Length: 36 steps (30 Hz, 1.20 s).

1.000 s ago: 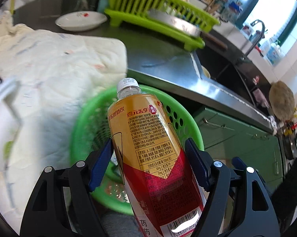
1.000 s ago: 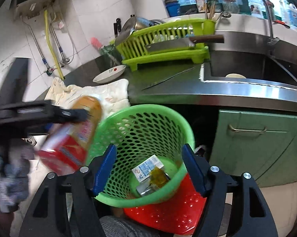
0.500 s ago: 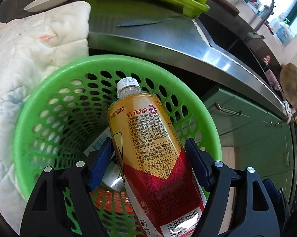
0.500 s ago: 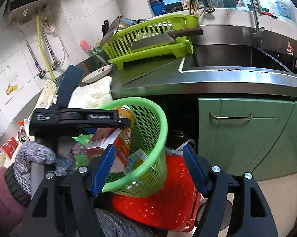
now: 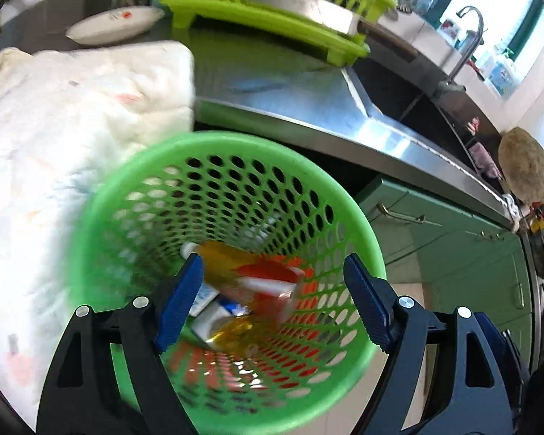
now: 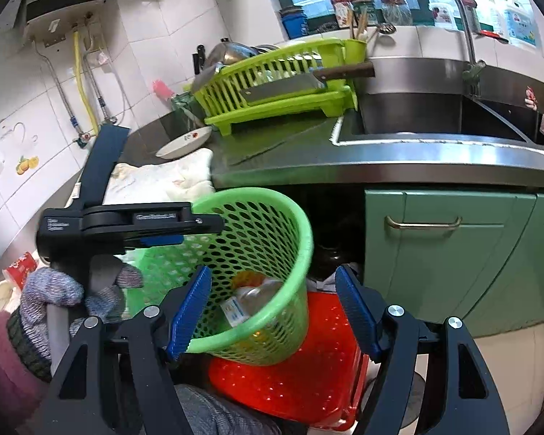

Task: Collect trash
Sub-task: 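Carry the yellow-red bottle with the left tool and release it into the green basket, then move the right tool to the white paper cup while the left tool returns over the cloth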

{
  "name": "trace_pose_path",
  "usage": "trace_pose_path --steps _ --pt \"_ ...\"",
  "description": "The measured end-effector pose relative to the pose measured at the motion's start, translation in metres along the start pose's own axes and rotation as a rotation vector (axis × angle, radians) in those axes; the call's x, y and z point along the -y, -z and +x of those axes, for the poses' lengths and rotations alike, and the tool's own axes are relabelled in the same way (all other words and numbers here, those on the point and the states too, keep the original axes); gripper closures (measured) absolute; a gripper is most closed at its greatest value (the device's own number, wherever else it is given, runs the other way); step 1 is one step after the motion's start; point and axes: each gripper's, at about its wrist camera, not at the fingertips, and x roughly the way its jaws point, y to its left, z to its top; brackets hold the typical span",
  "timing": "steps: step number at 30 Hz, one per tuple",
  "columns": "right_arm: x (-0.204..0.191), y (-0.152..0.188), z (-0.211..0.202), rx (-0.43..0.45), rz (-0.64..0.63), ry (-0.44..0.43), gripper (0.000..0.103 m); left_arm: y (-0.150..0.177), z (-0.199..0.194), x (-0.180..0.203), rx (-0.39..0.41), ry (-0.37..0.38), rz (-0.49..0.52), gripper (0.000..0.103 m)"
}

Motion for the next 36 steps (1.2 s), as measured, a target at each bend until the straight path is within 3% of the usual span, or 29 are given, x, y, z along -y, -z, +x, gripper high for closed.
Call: trace_pose_path --steps 7,19,36 --pt "-0.043 -0.007 -0.008 0.017 -0.069 -0.045 0.030 0.017 -0.073 -0.030 0.087 -0.048 -0.022 0.024" --pt "-0.133 -0.016 0.005 -0.019 -0.179 -0.169 0.029 0.047 -0.163 -0.108 0.180 -0.144 -0.129 0.024" --pt "-0.230 -0.017 0.058 -0.144 -0.236 -0.313 0.029 0.077 -0.244 -0.224 0.286 -0.283 -0.331 0.024"
